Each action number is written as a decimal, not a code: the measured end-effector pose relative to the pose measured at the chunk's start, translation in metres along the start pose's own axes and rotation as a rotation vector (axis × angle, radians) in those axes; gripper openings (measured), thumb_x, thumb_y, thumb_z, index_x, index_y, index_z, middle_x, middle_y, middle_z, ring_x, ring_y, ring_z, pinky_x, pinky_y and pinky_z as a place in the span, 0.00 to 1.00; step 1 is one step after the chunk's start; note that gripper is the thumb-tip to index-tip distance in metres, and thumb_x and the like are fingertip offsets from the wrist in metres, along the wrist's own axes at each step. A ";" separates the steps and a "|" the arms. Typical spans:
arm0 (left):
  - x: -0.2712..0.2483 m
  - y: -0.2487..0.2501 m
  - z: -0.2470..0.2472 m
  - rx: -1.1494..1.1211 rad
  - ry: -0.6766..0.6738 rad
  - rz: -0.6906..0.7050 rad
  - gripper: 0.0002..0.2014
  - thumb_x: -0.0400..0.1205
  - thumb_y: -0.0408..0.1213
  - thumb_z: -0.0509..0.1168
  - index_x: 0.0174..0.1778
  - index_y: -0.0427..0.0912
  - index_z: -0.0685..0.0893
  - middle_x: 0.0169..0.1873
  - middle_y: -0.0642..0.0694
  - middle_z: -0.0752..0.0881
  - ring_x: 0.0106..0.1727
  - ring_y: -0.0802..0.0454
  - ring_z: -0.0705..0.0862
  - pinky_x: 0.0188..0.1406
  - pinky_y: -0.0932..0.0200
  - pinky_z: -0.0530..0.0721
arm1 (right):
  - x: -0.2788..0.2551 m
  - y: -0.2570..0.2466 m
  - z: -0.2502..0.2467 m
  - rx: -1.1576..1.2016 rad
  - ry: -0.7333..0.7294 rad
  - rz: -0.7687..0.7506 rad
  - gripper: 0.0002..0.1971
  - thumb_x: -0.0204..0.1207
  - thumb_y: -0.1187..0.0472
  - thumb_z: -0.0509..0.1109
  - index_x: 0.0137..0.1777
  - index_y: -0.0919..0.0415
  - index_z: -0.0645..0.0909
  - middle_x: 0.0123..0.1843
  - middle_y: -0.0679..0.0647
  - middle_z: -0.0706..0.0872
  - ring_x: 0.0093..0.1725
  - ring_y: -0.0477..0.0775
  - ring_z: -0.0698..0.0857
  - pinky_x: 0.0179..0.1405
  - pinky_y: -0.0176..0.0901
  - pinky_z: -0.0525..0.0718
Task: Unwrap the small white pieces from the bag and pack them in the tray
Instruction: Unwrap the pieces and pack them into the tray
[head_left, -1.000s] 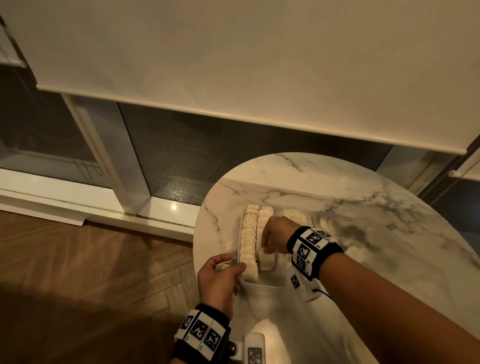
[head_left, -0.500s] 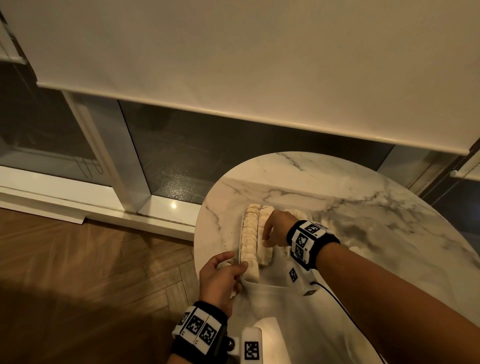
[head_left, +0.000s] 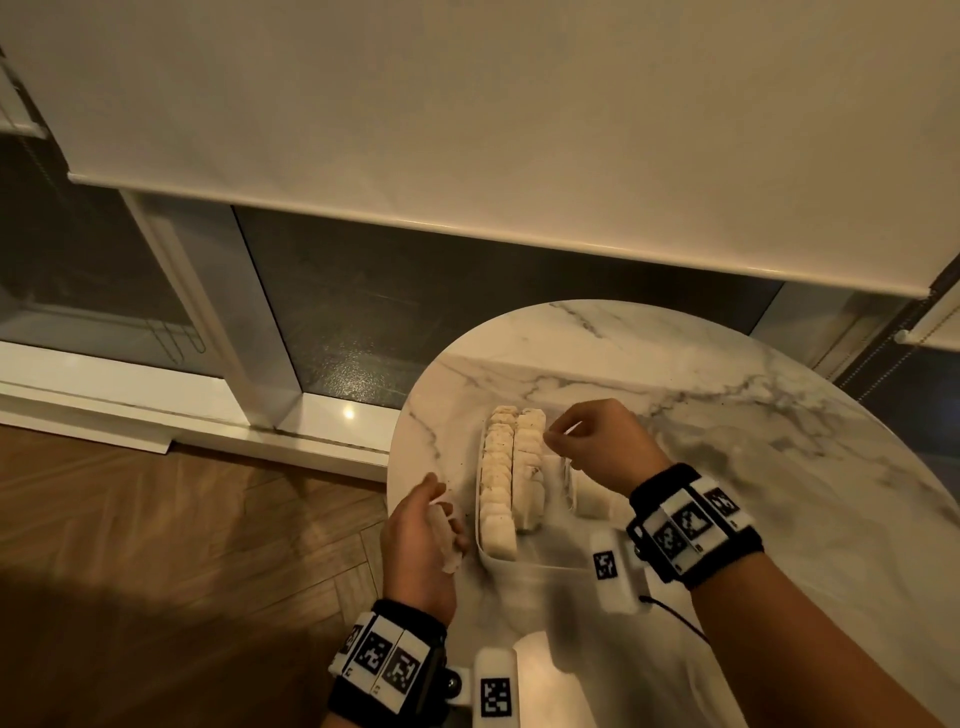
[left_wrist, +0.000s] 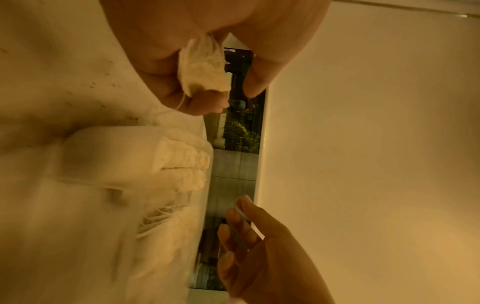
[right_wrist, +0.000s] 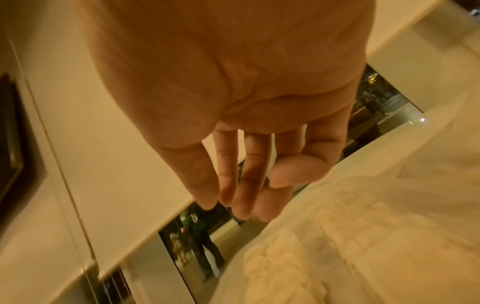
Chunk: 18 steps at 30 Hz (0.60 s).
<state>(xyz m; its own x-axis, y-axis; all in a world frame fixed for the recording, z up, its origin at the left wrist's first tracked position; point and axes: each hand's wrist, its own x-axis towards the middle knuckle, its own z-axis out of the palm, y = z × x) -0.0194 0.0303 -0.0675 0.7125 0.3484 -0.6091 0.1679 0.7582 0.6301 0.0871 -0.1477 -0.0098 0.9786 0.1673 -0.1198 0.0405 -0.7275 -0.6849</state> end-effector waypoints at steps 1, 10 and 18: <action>-0.003 0.002 0.004 -0.058 -0.038 0.002 0.10 0.84 0.44 0.67 0.50 0.39 0.83 0.28 0.47 0.79 0.25 0.53 0.77 0.21 0.62 0.75 | -0.012 -0.001 -0.002 0.102 0.024 -0.008 0.04 0.76 0.53 0.77 0.41 0.50 0.89 0.35 0.49 0.91 0.35 0.49 0.89 0.34 0.40 0.82; -0.038 -0.007 0.037 -0.318 -0.300 -0.131 0.17 0.81 0.43 0.63 0.59 0.35 0.84 0.47 0.36 0.87 0.52 0.40 0.86 0.59 0.48 0.84 | -0.094 -0.008 0.012 0.388 -0.056 -0.087 0.08 0.77 0.51 0.77 0.39 0.52 0.90 0.32 0.47 0.89 0.31 0.40 0.84 0.27 0.30 0.78; -0.046 -0.037 0.047 -0.233 -0.317 -0.193 0.20 0.77 0.46 0.66 0.60 0.37 0.83 0.46 0.36 0.81 0.43 0.43 0.83 0.46 0.49 0.82 | -0.102 0.005 0.015 0.263 -0.139 0.059 0.16 0.71 0.50 0.81 0.35 0.65 0.88 0.31 0.58 0.90 0.25 0.41 0.82 0.24 0.31 0.77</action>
<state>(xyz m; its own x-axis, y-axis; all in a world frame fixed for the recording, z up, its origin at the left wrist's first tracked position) -0.0269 -0.0400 -0.0402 0.8629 0.0290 -0.5045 0.1867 0.9094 0.3716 -0.0154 -0.1579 -0.0117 0.9401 0.2324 -0.2492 -0.0865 -0.5444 -0.8343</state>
